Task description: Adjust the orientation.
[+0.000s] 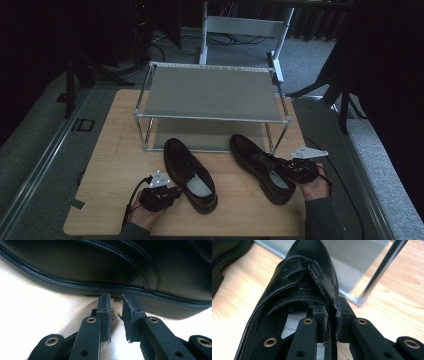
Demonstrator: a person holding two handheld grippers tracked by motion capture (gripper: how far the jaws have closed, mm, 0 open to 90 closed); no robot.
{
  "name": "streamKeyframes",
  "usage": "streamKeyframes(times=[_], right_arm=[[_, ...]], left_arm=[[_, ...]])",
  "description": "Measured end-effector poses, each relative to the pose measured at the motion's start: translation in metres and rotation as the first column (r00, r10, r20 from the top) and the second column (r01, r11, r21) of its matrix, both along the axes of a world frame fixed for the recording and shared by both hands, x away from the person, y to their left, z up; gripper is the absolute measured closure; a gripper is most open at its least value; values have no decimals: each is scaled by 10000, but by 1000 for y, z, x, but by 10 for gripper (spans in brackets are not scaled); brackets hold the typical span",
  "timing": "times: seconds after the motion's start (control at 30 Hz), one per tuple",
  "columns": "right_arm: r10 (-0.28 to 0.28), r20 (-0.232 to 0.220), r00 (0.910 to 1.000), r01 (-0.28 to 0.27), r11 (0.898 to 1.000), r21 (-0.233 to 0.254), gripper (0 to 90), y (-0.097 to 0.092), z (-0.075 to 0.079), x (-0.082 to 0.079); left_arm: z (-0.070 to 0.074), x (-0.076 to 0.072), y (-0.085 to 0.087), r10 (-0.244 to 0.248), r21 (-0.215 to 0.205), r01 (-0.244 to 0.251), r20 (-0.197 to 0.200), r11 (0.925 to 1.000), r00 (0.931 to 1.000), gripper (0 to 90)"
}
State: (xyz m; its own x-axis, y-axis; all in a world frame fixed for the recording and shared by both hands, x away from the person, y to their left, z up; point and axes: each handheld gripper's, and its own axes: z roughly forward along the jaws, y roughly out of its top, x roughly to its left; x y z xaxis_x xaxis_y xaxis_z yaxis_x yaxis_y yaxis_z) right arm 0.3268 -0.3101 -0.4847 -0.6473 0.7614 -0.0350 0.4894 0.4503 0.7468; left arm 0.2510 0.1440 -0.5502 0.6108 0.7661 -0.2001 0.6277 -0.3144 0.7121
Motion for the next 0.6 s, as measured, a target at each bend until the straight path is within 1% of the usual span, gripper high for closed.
streamKeyframes(times=[0.1,0.13,0.2,0.27,0.3,0.33,0.37,0.4,0.5,0.57,0.6], right_arm=[[72,28,10000,-71,9998,-190,705,5,3,-3],[121,72,9999,-119,9997,-208,674,6,5,-4],[168,191,9997,-159,9990,-426,617,9,11,-9],[51,291,9996,-26,9963,-860,589,9,15,-14],[-33,350,9994,68,9949,-1004,586,9,18,-17],[-33,350,9994,68,9949,-1004,586,9,18,-17],[-153,488,9987,199,9953,-946,575,6,23,-25],[-235,640,9977,287,9962,-818,575,4,26,-30],[-421,901,9950,441,9988,-204,565,3,36,-40],[-184,858,9961,165,9996,230,557,10,40,-44],[24,830,9965,-46,9996,264,552,17,41,-44]], left_arm=[[2,4,4,189,-9,-189,72,9998,9998,767],[3,5,5,241,-23,-241,119,9997,9996,768],[4,7,6,310,-17,-310,170,9995,9994,768],[4,9,6,318,38,-319,176,9995,9993,768],[4,10,6,301,43,-302,188,9995,9994,768],[4,10,6,301,43,-302,188,9995,9994,768],[4,11,6,266,11,-266,181,9996,9995,768],[4,11,6,264,-4,-264,178,9997,9995,768],[4,13,4,259,31,-259,193,9997,9995,769],[5,15,1,286,63,-288,214,9996,9994,778],[5,17,0,290,77,-292,220,9995,9993,783]])
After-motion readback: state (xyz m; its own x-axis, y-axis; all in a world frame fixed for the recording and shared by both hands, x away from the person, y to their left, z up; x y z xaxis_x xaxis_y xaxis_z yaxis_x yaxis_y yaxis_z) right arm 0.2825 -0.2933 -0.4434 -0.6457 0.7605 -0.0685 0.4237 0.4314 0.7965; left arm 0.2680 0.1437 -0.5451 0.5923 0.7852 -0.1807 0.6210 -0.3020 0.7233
